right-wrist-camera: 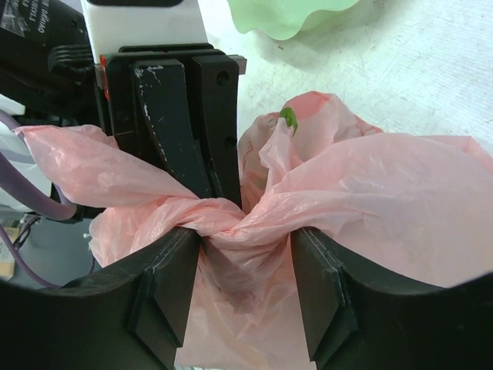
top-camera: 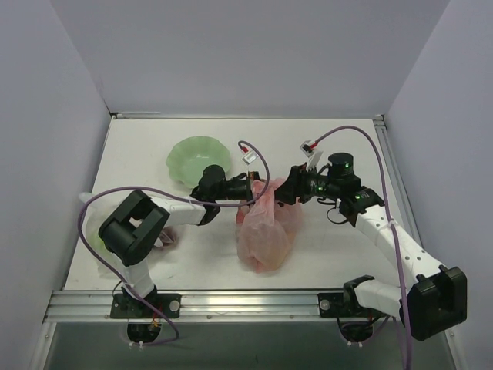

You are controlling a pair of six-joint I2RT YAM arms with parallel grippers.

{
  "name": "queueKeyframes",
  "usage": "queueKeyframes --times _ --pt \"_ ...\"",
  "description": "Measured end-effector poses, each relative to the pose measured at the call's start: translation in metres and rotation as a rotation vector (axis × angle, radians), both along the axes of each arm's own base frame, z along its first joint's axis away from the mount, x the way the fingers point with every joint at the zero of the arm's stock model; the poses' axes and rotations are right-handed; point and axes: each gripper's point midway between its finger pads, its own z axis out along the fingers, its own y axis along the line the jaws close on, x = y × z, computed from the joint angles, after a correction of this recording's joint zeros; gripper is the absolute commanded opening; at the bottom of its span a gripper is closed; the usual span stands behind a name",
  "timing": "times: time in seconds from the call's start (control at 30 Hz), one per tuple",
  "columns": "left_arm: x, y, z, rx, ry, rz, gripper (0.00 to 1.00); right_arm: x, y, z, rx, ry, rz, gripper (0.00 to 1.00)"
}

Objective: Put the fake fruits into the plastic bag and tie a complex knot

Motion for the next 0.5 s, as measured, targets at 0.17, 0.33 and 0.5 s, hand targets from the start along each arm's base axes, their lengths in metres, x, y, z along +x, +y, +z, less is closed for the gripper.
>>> queueKeyframes --times 0.17,0.33,0.5 --pt "0.001 -0.002 -0.001 -0.023 -0.006 -0.012 0.0 0.0 0.004 -0.001 0.029 0.013 -0.011 0.57" --pt "0.005 -0.001 -0.004 -0.024 0.007 -0.004 0.0 -0.003 0.005 -0.01 0.054 0.054 -0.027 0.62" --pt "0.009 -0.002 0.003 -0.041 0.003 -0.001 0.0 -0.006 -0.006 -0.008 0.046 0.078 -0.035 0.9"
